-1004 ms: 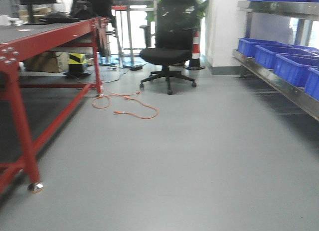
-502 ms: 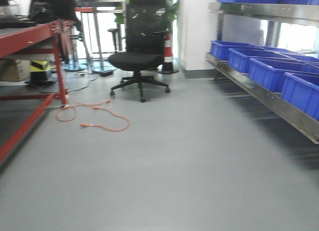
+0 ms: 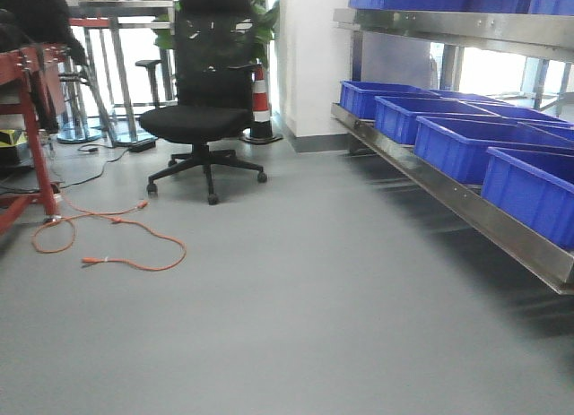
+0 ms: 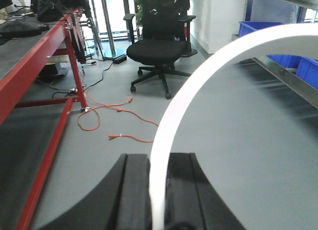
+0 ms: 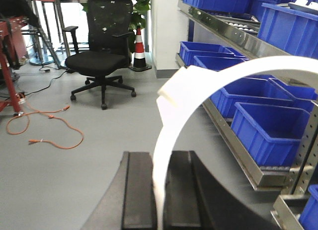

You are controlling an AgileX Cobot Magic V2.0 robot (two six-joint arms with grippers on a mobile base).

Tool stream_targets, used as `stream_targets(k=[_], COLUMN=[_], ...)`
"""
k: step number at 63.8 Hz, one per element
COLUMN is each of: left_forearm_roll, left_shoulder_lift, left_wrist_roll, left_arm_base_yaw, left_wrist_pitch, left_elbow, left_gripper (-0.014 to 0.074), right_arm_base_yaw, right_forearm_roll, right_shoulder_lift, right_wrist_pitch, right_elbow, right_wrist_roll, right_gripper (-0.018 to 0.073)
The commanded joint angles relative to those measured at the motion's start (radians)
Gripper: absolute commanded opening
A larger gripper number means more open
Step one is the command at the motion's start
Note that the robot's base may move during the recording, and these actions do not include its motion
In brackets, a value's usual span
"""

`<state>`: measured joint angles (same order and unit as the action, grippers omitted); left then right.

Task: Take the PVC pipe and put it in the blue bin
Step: 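Drive the base toward the shelf rack of blue bins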

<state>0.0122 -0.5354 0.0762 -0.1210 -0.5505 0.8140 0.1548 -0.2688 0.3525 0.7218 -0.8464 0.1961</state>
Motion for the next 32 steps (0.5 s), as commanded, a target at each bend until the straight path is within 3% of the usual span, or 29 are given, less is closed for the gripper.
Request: stream_targets(k=[1,32], left_forearm_roll=[-0.004,-0.004], left_shoulder_lift=[0.004,0.004], left_wrist_roll=[-0.002,-0.002], left_arm_base_yaw=[-0.001,-0.001], left_wrist_pitch=[0.020,0.022], left_elbow=[-0.001,-0.001], left_gripper=[-0.0111,-0.0111], right_arm_base_yaw=[0.000,0.000], right_forearm_roll=[0.002,0.002], right_shoulder_lift=[-0.004,-0.004], right_wrist_pitch=[-0.023,-0.023], right_elbow=[0.000,0.000], right_wrist_roll=[0.006,0.006], right_gripper=[-0.0169,-0.0169])
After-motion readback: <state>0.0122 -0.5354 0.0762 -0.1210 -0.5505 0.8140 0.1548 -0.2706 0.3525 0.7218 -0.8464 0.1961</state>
